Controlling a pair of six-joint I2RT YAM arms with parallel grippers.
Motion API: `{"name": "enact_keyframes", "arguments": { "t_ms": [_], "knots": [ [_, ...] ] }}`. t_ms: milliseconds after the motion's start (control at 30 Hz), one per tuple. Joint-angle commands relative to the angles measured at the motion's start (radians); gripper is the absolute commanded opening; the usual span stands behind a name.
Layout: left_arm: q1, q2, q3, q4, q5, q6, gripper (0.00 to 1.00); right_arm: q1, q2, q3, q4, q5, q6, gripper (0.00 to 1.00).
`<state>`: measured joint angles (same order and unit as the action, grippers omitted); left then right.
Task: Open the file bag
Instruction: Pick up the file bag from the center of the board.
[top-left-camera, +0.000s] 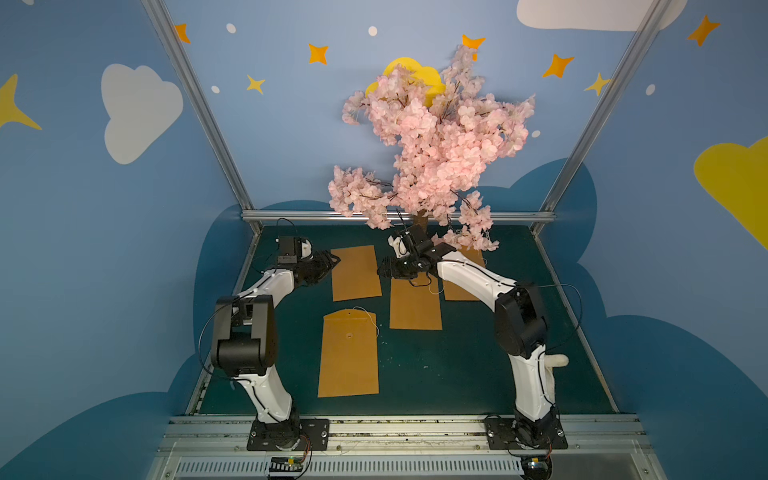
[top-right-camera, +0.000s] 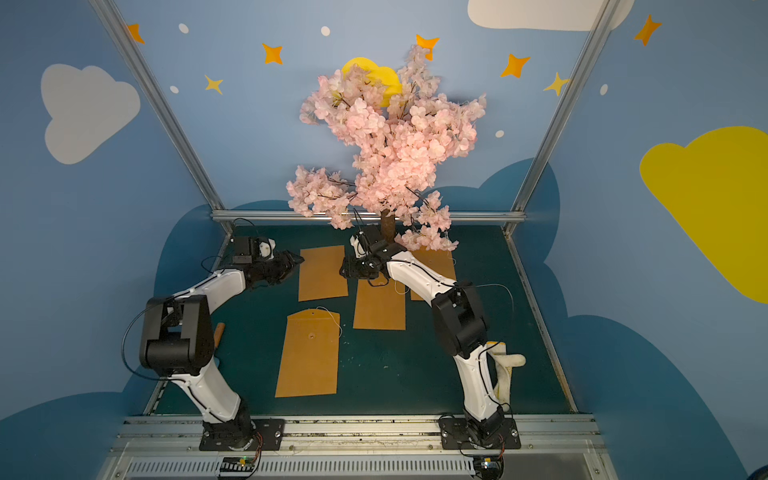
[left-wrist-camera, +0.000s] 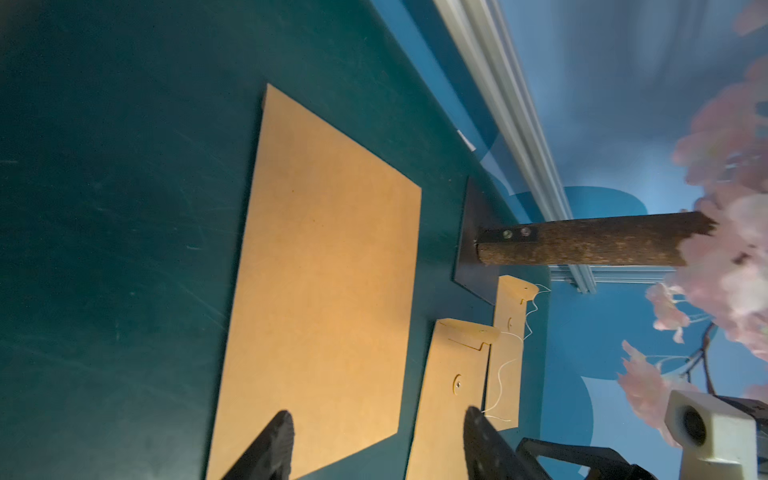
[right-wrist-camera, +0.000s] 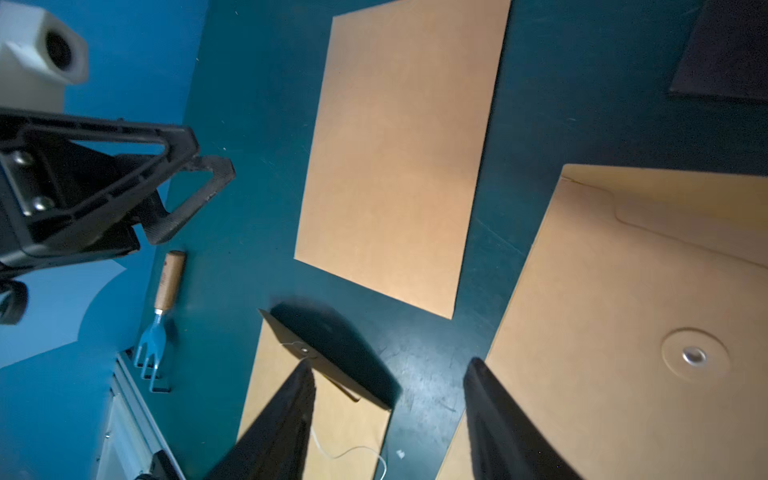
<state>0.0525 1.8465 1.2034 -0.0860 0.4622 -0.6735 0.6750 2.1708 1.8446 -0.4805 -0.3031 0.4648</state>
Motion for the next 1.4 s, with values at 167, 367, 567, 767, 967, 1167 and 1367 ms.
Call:
{"name": "enact_keyframes", "arguments": {
  "t_ms": [167,367,567,767,967,1167,1367],
  "knots": [
    [0.004,0.180,0.160,-0.121,-0.039,0.094,0.64,-0.015,0.219,0.264,-0.122,-0.121,-0.072,0.62],
    [-0.004,0.244,0.223,-0.174,-0.063,0.120,0.64,-0.021,0.307,0.340,-0.114,-0.132,-0.059,0.63],
    [-0.013,0.271,0.259,-0.237,-0.123,0.155,0.64,-0.025,0.343,0.355,-0.102,-0.125,-0.042,0.63],
    [-0.030,0.296,0.273,-0.256,-0.139,0.175,0.64,-0.035,0.361,0.349,-0.119,-0.111,-0.033,0.63],
    [-0.063,0.344,0.321,-0.294,-0.151,0.192,0.64,-0.042,0.383,0.350,-0.107,-0.149,-0.024,0.63],
    [-0.068,0.339,0.308,-0.285,-0.137,0.184,0.64,-0.048,0.415,0.348,-0.064,-0.240,0.023,0.63],
    [-0.068,0.354,0.294,-0.270,-0.112,0.174,0.63,-0.054,0.404,0.286,0.028,-0.308,0.070,0.62]
  ]
}}
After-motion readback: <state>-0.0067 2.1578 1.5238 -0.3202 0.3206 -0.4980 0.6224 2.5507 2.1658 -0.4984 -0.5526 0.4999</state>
